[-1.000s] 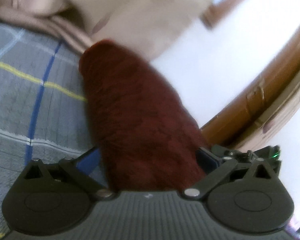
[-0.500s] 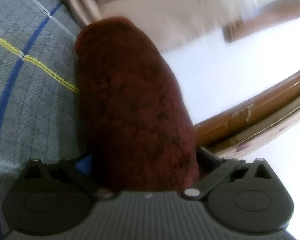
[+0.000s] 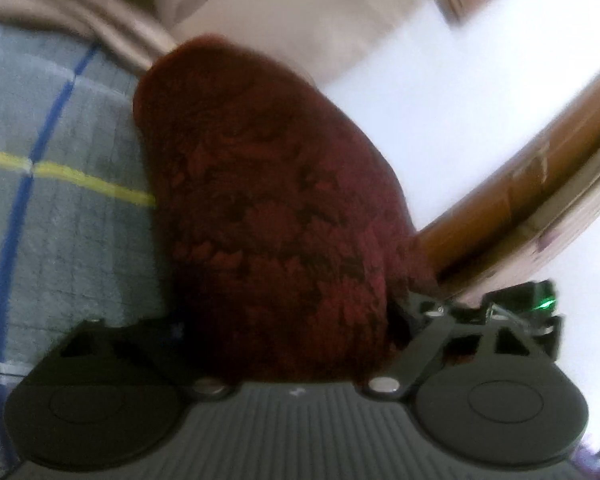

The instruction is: Fold small clothes

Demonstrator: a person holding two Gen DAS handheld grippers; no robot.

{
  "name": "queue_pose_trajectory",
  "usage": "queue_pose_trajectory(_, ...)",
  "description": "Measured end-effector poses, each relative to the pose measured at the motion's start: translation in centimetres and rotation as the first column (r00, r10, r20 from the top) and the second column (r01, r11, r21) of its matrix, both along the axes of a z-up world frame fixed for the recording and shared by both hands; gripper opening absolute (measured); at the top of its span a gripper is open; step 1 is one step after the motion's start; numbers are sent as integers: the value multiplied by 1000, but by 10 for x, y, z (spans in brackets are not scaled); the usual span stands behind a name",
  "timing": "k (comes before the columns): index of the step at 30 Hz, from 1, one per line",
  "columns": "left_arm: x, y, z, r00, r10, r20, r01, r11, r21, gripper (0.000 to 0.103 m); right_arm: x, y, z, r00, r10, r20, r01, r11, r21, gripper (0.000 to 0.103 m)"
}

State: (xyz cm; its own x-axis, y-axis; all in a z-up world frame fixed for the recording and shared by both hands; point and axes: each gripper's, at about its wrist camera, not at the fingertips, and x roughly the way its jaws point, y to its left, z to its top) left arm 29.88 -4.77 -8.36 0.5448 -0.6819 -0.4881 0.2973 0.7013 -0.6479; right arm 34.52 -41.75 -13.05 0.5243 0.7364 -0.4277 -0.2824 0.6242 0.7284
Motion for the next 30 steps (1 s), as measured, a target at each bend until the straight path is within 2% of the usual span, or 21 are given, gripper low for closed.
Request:
queue_pose_trajectory(3, -10, -11, 17, 999, -12, 53, 6, 995, 99, 80, -11, 1, 0, 1000, -24, 9, 24, 1000, 12, 68)
queue_pose_trajectory(8, -33, -9, 38, 995, 0, 101, -16, 987, 158, 80, -31, 6, 13, 998, -41, 57, 38, 997, 60, 61)
queue_pose_trajectory(20, -100, 17, 83, 980, 4, 197, -62, 955, 289, 80, -93, 51, 45, 997, -51, 58, 44, 992, 118, 61)
queue_pose_trajectory(30, -138, 39, 93, 976, 18, 215, -86, 947, 308, 80, -136, 86, 52, 998, -44, 54, 37, 990, 136, 61)
